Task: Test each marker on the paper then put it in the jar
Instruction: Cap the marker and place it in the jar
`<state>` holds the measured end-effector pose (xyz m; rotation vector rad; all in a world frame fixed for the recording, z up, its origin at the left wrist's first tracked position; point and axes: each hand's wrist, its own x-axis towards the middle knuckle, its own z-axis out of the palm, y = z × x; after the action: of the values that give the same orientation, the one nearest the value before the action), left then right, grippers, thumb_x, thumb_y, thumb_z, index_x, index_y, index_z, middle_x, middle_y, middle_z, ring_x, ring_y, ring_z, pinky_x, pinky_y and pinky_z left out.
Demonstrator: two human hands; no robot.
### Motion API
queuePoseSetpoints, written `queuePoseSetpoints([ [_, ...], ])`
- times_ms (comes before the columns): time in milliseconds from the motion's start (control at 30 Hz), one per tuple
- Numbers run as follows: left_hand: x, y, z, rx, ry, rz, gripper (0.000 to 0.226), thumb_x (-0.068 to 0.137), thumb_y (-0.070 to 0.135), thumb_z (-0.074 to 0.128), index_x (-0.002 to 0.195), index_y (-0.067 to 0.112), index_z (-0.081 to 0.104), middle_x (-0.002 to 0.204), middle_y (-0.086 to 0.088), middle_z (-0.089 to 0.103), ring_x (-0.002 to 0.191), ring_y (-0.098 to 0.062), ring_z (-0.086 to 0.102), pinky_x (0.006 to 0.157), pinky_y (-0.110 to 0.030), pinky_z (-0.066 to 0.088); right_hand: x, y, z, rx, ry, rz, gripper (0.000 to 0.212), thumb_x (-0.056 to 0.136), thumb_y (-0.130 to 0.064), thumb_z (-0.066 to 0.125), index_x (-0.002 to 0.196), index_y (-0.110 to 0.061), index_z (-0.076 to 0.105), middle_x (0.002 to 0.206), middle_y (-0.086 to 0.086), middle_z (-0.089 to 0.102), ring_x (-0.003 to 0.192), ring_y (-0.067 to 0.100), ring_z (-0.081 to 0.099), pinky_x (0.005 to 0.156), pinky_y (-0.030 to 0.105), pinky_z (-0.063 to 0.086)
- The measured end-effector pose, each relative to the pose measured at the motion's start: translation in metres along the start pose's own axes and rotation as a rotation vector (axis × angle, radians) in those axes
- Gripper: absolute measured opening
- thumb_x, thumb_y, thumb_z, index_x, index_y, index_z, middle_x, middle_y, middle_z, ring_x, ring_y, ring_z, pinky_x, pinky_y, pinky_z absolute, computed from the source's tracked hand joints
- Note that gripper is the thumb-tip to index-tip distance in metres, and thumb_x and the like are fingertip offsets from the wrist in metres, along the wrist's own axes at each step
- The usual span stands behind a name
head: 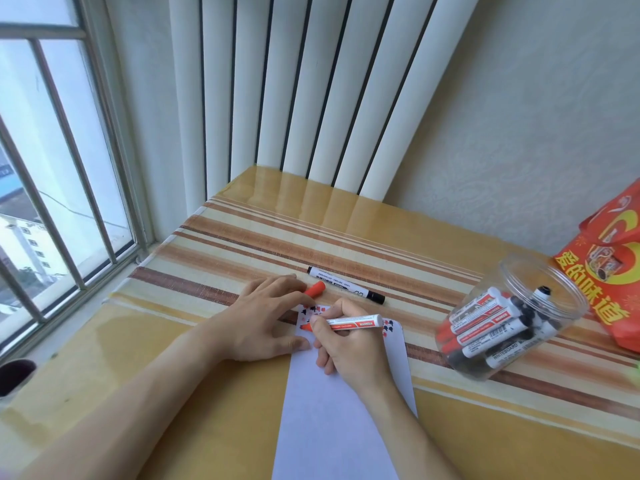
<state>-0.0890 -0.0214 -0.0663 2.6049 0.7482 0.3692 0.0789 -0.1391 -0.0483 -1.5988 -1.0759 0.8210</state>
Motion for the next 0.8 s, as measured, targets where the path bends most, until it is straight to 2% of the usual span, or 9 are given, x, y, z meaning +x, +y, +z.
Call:
queuePoseSetpoints([
  [67, -0.0005, -0.0013, 0.0005, 0.027, -0.014, 0.003, 0.076, 0.082, 0.084, 0.039, 0.146, 0.044, 0.04, 0.161, 0.016, 0.024, 0.154, -0.004, 0.004, 0.124, -0.034, 0.001, 0.0, -0.0004, -0.0005, 0.01, 0.018, 0.017, 0.026, 0.096, -0.013, 0.07, 0.075, -0.021, 0.058, 0.061, 0.009, 0.065, 0.045, 0.025, 0.06, 0.042, 0.027, 0.043],
  [200, -0.0006, -0.0007, -0.0002, 0.029, -0.023, 0.008, 0.076, 0.082, 0.082, 0.041, 0.148, 0.043, 0.039, 0.163, 0.014, 0.022, 0.154, -0.005, 0.004, 0.12, -0.026, -0.007, -0.0001, -0.0003, -0.0014, 0.027, 0.036, 0.022, 0.025, 0.096, -0.014, 0.07, 0.076, -0.019, 0.057, 0.062, 0.01, 0.066, 0.046, 0.025, 0.06, 0.042, 0.027, 0.044],
  [300, -0.0003, -0.0005, -0.0005, 0.037, -0.025, 0.007, 0.075, 0.082, 0.082, 0.04, 0.147, 0.044, 0.039, 0.162, 0.014, 0.023, 0.154, -0.005, 0.005, 0.119, -0.025, -0.007, 0.0005, -0.0003, -0.0003, 0.021, 0.022, 0.012, 0.023, 0.097, -0.016, 0.07, 0.077, -0.021, 0.059, 0.063, 0.01, 0.066, 0.047, 0.024, 0.061, 0.044, 0.029, 0.045],
  [467, -0.0006, -0.0002, 0.0, 0.031, -0.021, 0.004, 0.074, 0.082, 0.081, 0.044, 0.147, 0.044, 0.039, 0.161, 0.016, 0.024, 0.153, -0.006, 0.008, 0.12, -0.026, -0.005, 0.0003, 0.0007, -0.0014, 0.009, 0.014, 0.02, 0.018, 0.096, -0.012, 0.069, 0.084, -0.007, 0.057, 0.063, 0.017, 0.064, 0.046, 0.026, 0.059, 0.042, 0.027, 0.043],
  [533, -0.0005, 0.0002, -0.0006, 0.034, -0.025, 0.001, 0.076, 0.081, 0.082, 0.042, 0.146, 0.043, 0.039, 0.161, 0.015, 0.024, 0.153, -0.006, 0.008, 0.12, -0.026, -0.005, -0.0002, 0.0002, -0.0016, 0.028, 0.021, 0.02, 0.018, 0.096, -0.011, 0.069, 0.083, -0.009, 0.057, 0.062, 0.015, 0.064, 0.045, 0.025, 0.059, 0.041, 0.027, 0.043],
  [667, 0.0004, 0.0006, -0.001, 0.035, -0.02, 0.004, 0.075, 0.081, 0.081, 0.043, 0.146, 0.043, 0.04, 0.16, 0.015, 0.025, 0.153, -0.006, 0.009, 0.12, -0.028, -0.003, 0.0007, 0.0001, -0.0014, 0.033, 0.022, 0.002, 0.017, 0.097, -0.012, 0.069, 0.086, -0.008, 0.058, 0.066, 0.021, 0.065, 0.047, 0.025, 0.061, 0.043, 0.029, 0.045],
  [800, -0.0001, 0.0004, 0.0004, 0.035, -0.011, -0.002, 0.074, 0.081, 0.08, 0.045, 0.145, 0.044, 0.041, 0.16, 0.015, 0.025, 0.152, -0.005, 0.009, 0.12, -0.028, -0.003, 0.0017, 0.0016, -0.0021, 0.006, 0.012, 0.019, 0.02, 0.096, -0.012, 0.069, 0.081, -0.011, 0.056, 0.062, 0.013, 0.064, 0.045, 0.024, 0.059, 0.04, 0.026, 0.042],
])
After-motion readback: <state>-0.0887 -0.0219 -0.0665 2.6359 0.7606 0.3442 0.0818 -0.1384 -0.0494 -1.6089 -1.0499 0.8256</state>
